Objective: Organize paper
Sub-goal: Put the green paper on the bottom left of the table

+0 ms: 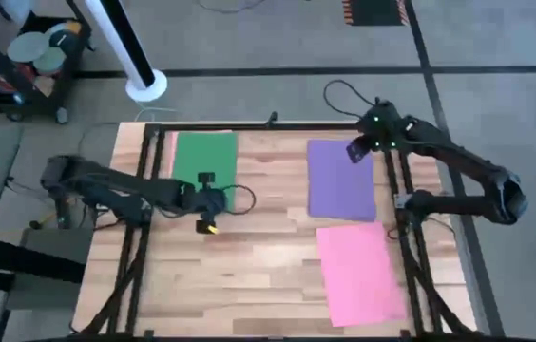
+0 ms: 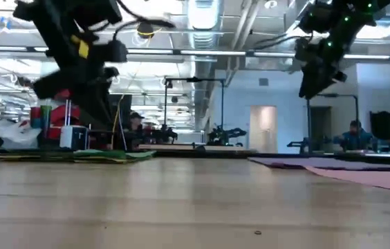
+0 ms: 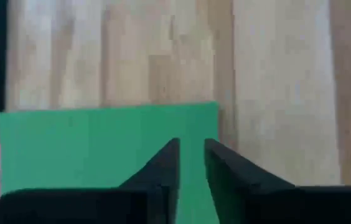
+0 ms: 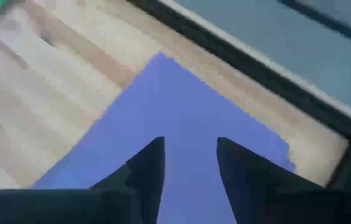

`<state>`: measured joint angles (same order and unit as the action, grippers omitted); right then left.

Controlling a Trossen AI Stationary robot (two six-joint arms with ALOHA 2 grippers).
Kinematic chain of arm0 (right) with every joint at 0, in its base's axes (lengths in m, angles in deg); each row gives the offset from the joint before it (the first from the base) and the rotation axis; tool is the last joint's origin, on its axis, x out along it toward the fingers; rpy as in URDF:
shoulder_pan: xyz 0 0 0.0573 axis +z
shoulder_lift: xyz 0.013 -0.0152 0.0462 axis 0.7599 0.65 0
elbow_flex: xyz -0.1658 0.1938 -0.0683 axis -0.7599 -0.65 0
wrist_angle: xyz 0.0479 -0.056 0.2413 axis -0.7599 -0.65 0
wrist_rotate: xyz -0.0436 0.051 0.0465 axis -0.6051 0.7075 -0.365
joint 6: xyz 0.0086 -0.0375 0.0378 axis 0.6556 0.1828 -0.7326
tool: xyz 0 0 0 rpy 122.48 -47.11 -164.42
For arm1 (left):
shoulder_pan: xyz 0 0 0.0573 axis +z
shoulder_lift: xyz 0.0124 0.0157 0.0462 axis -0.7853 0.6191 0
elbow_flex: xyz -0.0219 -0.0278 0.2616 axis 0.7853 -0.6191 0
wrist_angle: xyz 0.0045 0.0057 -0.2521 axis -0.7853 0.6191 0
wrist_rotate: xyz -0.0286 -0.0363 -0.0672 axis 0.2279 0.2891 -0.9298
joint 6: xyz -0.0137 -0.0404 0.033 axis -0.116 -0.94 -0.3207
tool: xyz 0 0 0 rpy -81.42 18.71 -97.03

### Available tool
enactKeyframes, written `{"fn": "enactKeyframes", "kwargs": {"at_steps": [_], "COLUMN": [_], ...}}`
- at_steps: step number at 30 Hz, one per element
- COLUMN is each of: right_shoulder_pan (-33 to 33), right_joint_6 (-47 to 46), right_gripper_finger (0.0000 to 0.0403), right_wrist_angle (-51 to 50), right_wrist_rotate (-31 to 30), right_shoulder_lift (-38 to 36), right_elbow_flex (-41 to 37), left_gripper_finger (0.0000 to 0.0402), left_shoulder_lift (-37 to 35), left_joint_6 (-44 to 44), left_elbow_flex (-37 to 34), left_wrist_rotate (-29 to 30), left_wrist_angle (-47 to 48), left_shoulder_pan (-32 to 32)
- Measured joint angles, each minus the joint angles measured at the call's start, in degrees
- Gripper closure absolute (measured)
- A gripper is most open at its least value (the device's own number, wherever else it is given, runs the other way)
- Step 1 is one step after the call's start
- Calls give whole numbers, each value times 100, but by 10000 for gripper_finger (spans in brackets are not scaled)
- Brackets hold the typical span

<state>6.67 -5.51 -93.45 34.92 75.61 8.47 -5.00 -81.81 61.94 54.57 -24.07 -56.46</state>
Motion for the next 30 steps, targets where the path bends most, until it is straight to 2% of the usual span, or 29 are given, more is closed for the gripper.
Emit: {"fn": "enactKeyframes", "kwargs": {"at_steps": [7, 14, 20, 27, 30], "right_shoulder_pan": [294, 423, 421, 418, 418], "right_joint_6": [6, 9, 6, 6, 6], "right_gripper_finger": [256, 257, 257, 257, 257], "right_wrist_angle": [260, 338, 336, 346, 349], "right_wrist_rotate": [1, 4, 4, 4, 4], "right_shoulder_lift": [-2, -2, -2, 0, 0], "right_elbow_flex": [47, 47, 47, 47, 47], "left_gripper_finger": [288, 288, 288, 288, 288], "left_shoulder_lift": [762, 1159, 1145, 1033, 1112], "left_joint_6": [190, 365, 270, 213, 215], "left_elbow_flex": [0, 0, 45, 260, 260], "left_wrist_rotate": [55, 92, 35, -579, -622], "left_wrist_angle": [-118, -271, -152, -120, -107], "left_shoulder_pan": [59, 216, 245, 177, 197]}}
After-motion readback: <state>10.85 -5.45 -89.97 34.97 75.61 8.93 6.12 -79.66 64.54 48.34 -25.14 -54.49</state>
